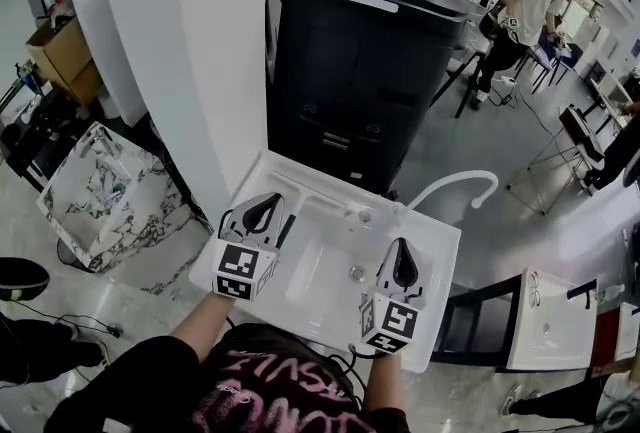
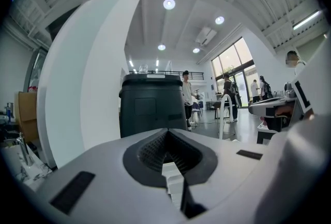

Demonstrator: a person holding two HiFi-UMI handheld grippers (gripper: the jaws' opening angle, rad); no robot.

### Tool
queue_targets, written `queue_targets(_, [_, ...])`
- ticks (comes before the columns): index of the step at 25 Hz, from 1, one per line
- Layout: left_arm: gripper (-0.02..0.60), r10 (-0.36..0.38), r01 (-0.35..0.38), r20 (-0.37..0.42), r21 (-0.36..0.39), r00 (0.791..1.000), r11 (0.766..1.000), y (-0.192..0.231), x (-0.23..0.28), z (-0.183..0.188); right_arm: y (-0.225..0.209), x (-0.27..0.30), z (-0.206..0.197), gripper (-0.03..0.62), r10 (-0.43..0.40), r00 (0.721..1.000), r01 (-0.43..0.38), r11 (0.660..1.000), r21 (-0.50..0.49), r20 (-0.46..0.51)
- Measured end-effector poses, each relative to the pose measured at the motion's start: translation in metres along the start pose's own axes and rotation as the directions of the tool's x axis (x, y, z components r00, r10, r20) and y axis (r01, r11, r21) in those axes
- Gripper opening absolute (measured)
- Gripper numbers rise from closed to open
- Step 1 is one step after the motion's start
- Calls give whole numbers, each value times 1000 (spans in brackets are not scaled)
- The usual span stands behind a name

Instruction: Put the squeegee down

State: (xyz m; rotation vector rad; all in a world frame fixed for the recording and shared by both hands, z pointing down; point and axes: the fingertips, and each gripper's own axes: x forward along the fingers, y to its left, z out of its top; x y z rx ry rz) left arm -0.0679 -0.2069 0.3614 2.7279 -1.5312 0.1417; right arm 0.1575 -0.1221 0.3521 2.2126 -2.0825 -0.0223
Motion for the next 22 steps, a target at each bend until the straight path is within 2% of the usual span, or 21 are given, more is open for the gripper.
queue_targets(22, [10,22,-22,7,-33,1000,999,6,-4,-3,7,4,-5,20,24,1000,-24,1000,-1,-10])
